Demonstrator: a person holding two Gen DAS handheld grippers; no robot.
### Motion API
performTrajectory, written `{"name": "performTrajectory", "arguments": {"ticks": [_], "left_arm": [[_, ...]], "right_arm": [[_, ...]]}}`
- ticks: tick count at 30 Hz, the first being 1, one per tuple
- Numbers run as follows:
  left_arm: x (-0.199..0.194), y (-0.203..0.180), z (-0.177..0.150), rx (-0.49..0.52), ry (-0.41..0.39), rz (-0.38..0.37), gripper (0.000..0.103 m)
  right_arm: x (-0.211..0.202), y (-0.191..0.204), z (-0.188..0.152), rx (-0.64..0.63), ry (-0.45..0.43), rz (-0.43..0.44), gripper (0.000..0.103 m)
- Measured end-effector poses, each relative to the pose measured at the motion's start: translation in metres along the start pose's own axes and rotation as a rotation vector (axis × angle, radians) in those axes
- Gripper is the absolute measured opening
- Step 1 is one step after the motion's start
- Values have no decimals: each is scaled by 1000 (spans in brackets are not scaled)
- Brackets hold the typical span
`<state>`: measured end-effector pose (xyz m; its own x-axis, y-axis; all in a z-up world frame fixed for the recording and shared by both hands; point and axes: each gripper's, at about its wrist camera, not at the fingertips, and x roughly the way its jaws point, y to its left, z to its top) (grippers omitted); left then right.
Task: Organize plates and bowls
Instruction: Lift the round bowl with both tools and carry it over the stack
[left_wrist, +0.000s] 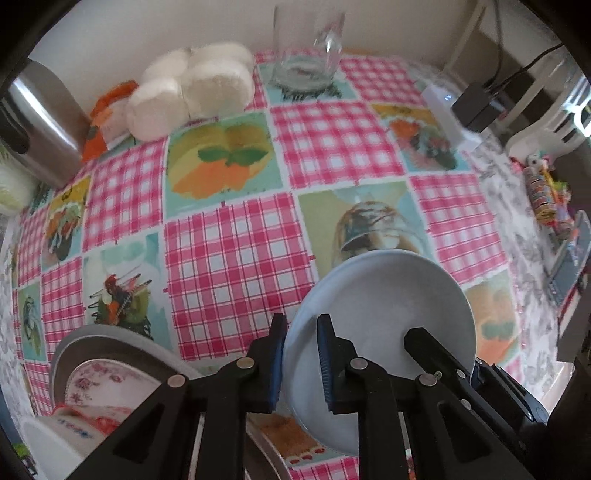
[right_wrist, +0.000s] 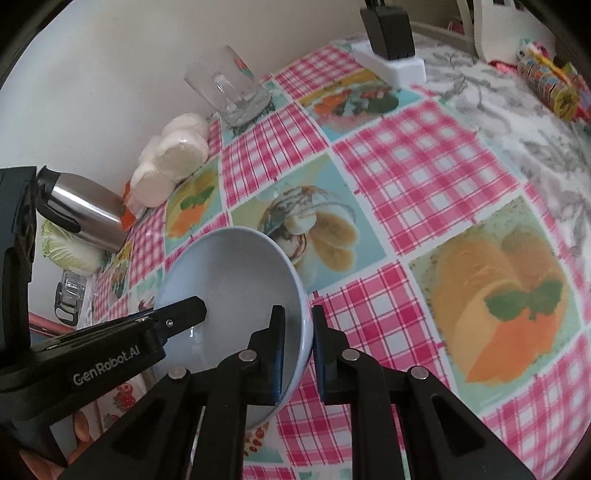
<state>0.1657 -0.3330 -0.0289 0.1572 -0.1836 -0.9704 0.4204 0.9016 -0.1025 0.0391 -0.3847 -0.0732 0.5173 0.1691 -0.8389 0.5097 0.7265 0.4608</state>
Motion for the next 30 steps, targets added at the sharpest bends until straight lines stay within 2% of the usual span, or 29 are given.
{"name": "performTrajectory", "arguments": {"ticks": [5, 9, 20, 30], "left_arm": [[-46, 10, -5, 4, -74, -2, 19], [-87, 29, -21, -23, -142, -17, 19], [-129, 88, -61, -91, -284, -8, 19], [-159, 151, -108, -209, -379, -22, 19]], "right_arm": [[-29, 15, -1, -22, -44, 6, 15], [-49, 34, -6, -53, -73, 20, 15], [-82, 105, -37, -201, -116, 42, 15], [-86, 161, -66, -310, -104, 93, 15]]}}
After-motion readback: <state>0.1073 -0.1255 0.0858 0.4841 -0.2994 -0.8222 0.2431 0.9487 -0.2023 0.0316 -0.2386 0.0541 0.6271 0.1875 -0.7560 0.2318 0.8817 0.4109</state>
